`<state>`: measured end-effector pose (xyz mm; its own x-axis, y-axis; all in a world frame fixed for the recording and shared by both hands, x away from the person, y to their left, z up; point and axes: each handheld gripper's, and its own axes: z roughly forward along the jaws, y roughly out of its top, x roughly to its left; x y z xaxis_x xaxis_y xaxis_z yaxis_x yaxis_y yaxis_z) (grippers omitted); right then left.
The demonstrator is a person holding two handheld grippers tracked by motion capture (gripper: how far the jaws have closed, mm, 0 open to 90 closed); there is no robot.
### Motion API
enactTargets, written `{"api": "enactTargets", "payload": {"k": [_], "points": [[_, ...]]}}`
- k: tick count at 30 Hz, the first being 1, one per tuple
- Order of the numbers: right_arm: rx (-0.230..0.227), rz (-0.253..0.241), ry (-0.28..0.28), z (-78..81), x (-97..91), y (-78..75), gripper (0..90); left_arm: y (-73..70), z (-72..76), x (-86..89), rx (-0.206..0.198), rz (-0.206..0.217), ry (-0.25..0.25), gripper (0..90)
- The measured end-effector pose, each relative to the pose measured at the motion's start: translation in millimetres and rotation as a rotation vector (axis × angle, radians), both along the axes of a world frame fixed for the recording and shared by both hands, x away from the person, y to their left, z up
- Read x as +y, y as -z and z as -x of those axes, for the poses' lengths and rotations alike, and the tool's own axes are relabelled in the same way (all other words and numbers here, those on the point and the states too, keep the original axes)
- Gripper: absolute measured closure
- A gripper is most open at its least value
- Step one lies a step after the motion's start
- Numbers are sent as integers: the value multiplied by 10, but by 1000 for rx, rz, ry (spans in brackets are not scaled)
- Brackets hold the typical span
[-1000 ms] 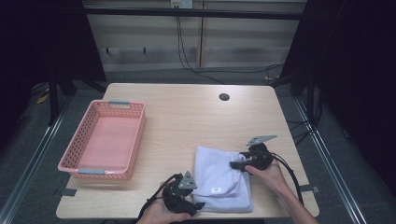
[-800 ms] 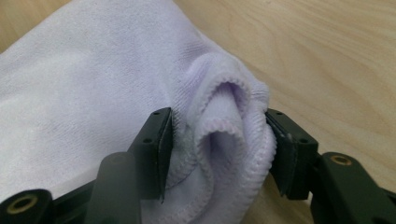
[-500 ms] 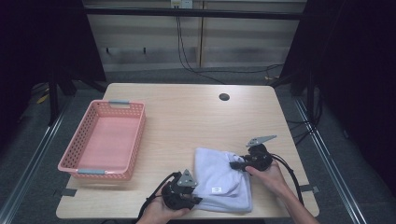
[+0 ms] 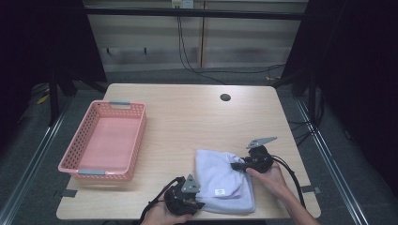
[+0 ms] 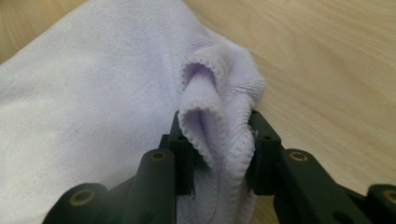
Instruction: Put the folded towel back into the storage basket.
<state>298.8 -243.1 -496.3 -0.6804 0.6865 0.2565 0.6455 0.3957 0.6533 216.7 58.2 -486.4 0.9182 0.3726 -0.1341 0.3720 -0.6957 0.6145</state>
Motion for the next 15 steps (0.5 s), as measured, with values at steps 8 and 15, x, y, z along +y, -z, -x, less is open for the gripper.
{"api": "enactTargets", "payload": {"k": [8, 15], "points": [[22, -15, 1, -18, -5, -23, 709, -2, -93, 73, 80, 44, -24, 718], [25, -23, 9, -48, 10, -89, 719, -107, -137, 139, 72, 54, -32, 733]]}}
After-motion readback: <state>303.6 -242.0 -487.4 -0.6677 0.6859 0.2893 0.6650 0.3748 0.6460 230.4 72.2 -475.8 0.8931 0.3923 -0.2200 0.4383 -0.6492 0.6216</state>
